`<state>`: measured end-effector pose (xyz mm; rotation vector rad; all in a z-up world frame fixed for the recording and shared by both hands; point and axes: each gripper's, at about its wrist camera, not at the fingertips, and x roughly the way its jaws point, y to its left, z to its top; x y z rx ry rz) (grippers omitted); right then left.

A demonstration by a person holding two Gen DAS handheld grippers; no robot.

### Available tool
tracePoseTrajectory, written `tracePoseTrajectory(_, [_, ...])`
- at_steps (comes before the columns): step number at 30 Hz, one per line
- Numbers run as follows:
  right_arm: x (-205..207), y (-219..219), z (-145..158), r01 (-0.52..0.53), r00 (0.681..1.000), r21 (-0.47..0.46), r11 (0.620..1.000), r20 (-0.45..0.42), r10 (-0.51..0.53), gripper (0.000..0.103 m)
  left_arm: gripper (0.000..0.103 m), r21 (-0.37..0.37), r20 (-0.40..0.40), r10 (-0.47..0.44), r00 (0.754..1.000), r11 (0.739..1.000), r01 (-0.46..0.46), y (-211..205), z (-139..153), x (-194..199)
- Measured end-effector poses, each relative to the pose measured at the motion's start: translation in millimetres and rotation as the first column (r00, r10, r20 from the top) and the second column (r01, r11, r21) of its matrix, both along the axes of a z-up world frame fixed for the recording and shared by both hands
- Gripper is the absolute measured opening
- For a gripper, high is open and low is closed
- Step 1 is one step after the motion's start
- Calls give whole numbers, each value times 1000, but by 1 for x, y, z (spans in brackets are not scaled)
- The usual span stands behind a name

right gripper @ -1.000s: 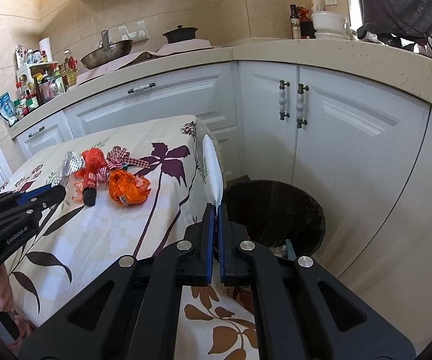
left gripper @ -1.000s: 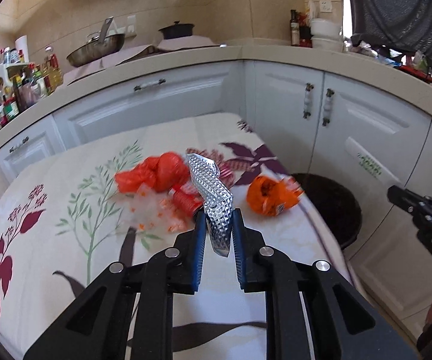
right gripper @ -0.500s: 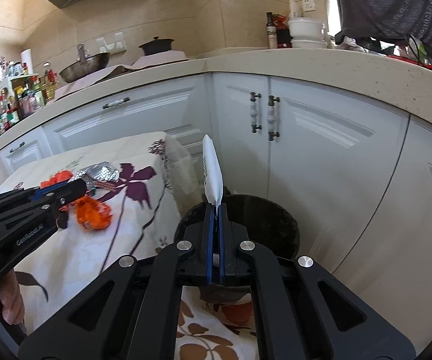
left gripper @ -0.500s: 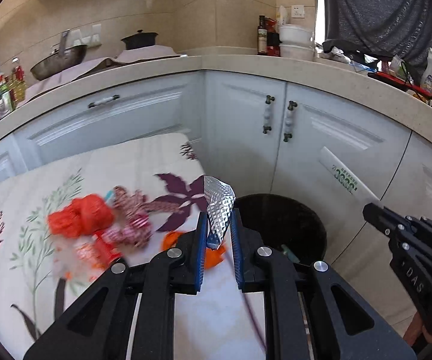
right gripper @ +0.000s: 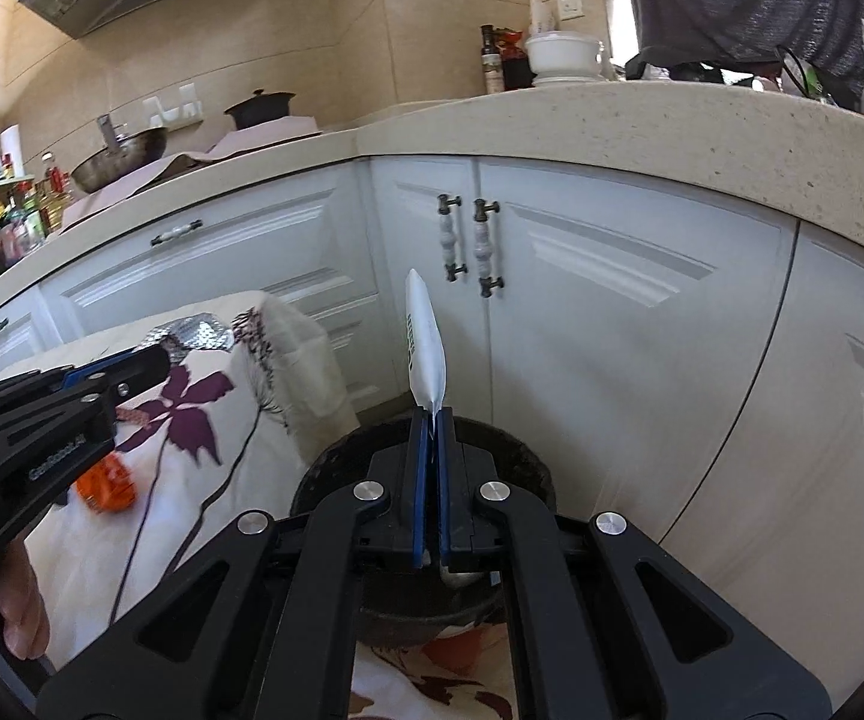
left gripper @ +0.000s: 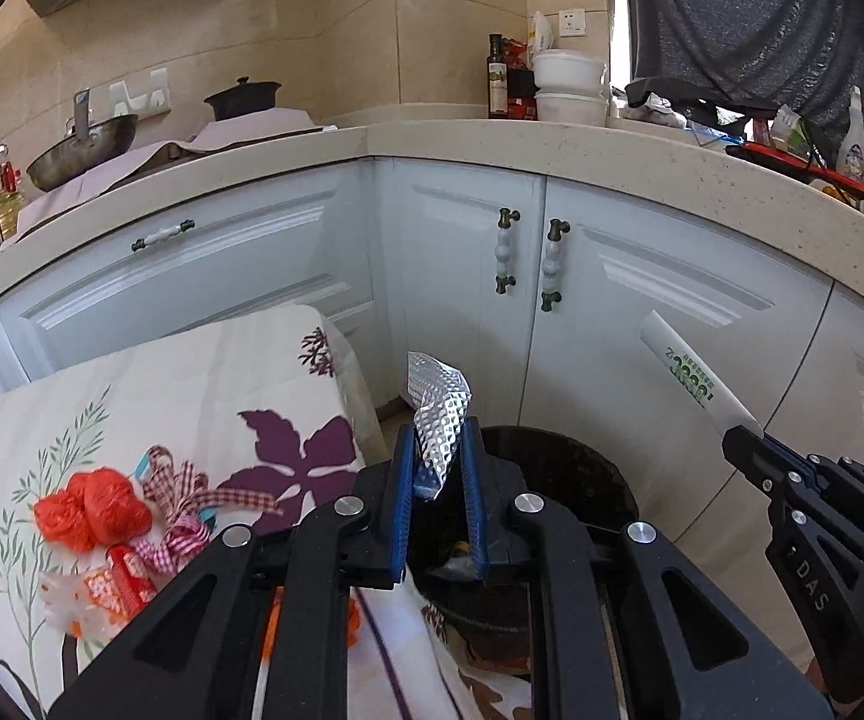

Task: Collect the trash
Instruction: 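Carry the foil packet and foam strip over the black bin and open both tools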

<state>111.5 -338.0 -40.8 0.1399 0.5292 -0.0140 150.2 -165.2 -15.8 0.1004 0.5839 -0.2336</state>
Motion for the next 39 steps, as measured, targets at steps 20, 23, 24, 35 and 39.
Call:
tracePoseTrajectory(20, [58,-20,-28,33,999,0,999,-30,-33,3,17,43,-46,-15,999,999,17,-34,-18,39])
tracePoseTrajectory(23, [66,-20,-34,32,999,8,999,-41,-32,18,24,53,-70,-20,997,998,24,-39,-22,46])
tracePoseTrajectory(24, [66,-21,-36,39,998,8,999,-40,-39,31,28,51,-74,-17,997,999,21,-39,-22,48])
tracePoseTrajectory(35, [60,-25,-37,75,996,13,997,-48,-74,47,64,28,-52,12,999,1000,-11,-30,-16,44])
tracePoseTrajectory(39, [52,-20,-29,73,997,17,997,-40,-72,55,68,8,-46,19,999,1000,-19,-21,-9,39])
